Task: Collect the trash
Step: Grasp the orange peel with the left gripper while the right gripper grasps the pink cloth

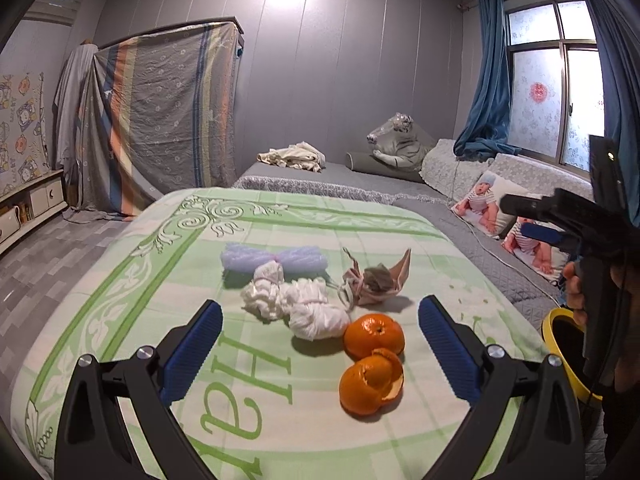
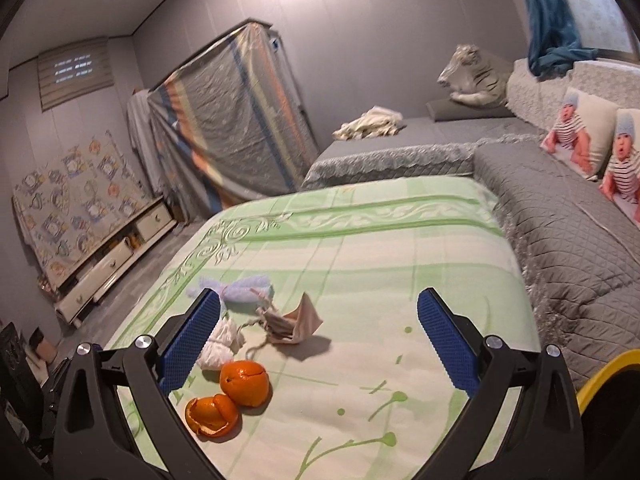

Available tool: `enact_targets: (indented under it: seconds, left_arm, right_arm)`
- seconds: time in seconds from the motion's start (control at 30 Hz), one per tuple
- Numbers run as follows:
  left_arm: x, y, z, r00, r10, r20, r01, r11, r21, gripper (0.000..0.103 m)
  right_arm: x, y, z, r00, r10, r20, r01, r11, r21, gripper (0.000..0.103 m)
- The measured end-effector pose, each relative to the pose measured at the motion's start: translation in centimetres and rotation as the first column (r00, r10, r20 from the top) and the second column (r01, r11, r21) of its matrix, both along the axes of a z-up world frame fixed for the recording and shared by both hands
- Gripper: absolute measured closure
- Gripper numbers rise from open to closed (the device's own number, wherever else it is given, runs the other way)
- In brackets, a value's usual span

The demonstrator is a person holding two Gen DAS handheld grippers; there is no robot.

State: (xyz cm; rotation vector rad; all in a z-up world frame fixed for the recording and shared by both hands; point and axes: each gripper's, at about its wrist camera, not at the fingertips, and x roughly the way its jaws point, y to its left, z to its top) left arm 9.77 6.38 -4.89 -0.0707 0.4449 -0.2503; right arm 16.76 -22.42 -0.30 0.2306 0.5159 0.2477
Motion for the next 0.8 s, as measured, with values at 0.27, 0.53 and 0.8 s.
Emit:
enact_targets:
  seconds: [0.27, 0.53, 0.8]
  left_arm:
    - [1.0, -1.9, -2.1, 0.995, -0.076, -0.059, 0.078, 0.996, 0.031, 0.008]
    - [2.9, -3.7, -3.8, 0.974, -0.143, -0.175, 0.148, 0.989, 0.015, 0.008]
    - [3.8, -5.0, -4.5, 0.954, -0.189, -0.234, 0.199, 0.98, 0.022, 0.008]
  right_arm:
    - [4.1, 2.5, -3.4, 0.989, 0.101, -0.111, -0.105, 0.994, -0.034, 0.009]
    - [7.0, 4.2, -5.6, 0.967, 0.142, -0.212, -0.157, 0.986, -0.055, 0.019]
    - [9.1, 5.0, -6.5, 0.947, 0.16, -0.279, -0.174, 0.984, -0.026, 0.021]
